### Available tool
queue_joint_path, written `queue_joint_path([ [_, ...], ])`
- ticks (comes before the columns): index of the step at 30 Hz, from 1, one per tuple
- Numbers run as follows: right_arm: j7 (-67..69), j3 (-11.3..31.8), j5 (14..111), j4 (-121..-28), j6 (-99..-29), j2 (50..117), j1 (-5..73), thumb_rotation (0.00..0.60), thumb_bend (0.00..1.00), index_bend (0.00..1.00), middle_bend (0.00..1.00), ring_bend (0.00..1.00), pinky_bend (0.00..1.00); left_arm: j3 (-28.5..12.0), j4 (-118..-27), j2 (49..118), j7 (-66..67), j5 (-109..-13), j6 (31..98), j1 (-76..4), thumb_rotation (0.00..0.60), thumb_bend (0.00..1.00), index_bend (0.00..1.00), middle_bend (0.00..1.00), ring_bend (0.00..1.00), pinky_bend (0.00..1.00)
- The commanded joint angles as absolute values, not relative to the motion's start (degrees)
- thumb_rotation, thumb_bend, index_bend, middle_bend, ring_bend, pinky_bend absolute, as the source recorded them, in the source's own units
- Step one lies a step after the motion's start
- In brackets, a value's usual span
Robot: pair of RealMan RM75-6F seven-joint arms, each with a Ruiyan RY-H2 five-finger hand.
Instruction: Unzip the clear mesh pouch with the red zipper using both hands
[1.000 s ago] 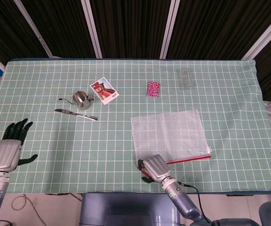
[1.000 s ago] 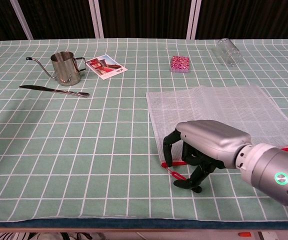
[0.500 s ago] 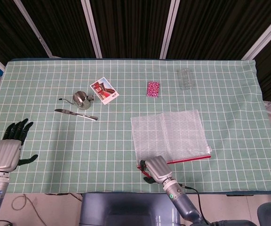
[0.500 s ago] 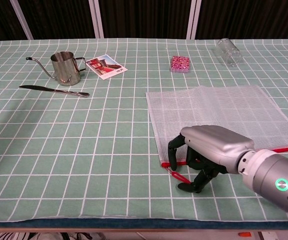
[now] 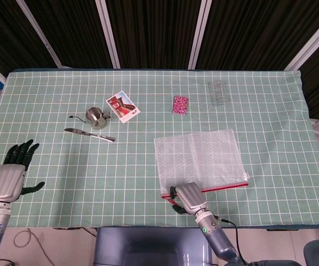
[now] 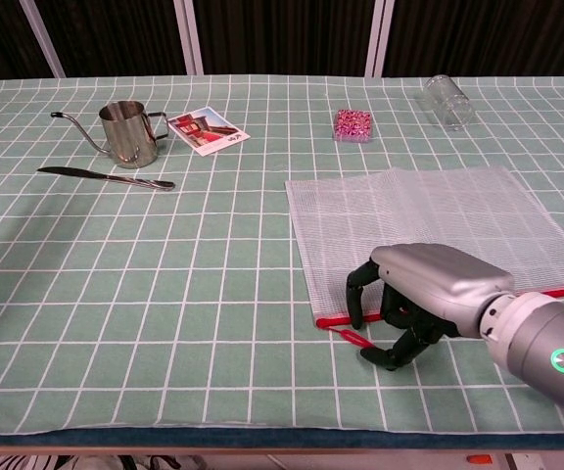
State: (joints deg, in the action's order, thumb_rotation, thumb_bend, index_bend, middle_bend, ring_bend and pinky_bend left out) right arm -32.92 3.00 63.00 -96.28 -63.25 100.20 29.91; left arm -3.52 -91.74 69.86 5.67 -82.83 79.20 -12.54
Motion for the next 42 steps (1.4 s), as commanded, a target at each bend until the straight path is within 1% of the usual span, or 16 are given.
queue_joint_path([
  [1,-32.9,2.9,63.0,-96.3,-63.4,100.2,29.8,0.600,0.39,0.53,1.00,1.00,0.95,-3.5,-91.8,69.8,5.6,-82.8,79.2,-12.5,0.600,0.07,0.00,0.00,0.00,0.00],
  [11,-34.3,3.1,61.8,-96.8,-65.0,100.0,29.3,0.600,0.40,0.55,1.00,1.00,0.95,-3.6,-92.0,69.6,5.3,-82.7,78.9,-12.6,0.600,0.07,0.00,0.00,0.00,0.00],
  [23,-35.8,3.0,59.5,-97.5,-64.6,99.6,29.4,0.600,0.45,0.55,1.00,1.00,0.95,-3.6,-92.1,69.5,5.2,-82.7,78.8,-12.6,0.600,0.07,0.00,0.00,0.00,0.00],
  [33,-35.9,2.8,59.1,-97.0,-64.9,99.7,29.3,0.600,0.46,0.54,1.00,1.00,0.95,-3.6,-92.2,69.5,5.1,-82.7,78.6,-12.6,0.600,0.07,0.00,0.00,0.00,0.00],
  [42,-35.2,2.5,59.1,-96.4,-64.7,100.0,29.2,0.600,0.56,0.54,1.00,1.00,0.95,-3.6,-92.2,69.5,5.2,-82.7,78.6,-12.6,0.600,0.07,0.00,0.00,0.00,0.00],
])
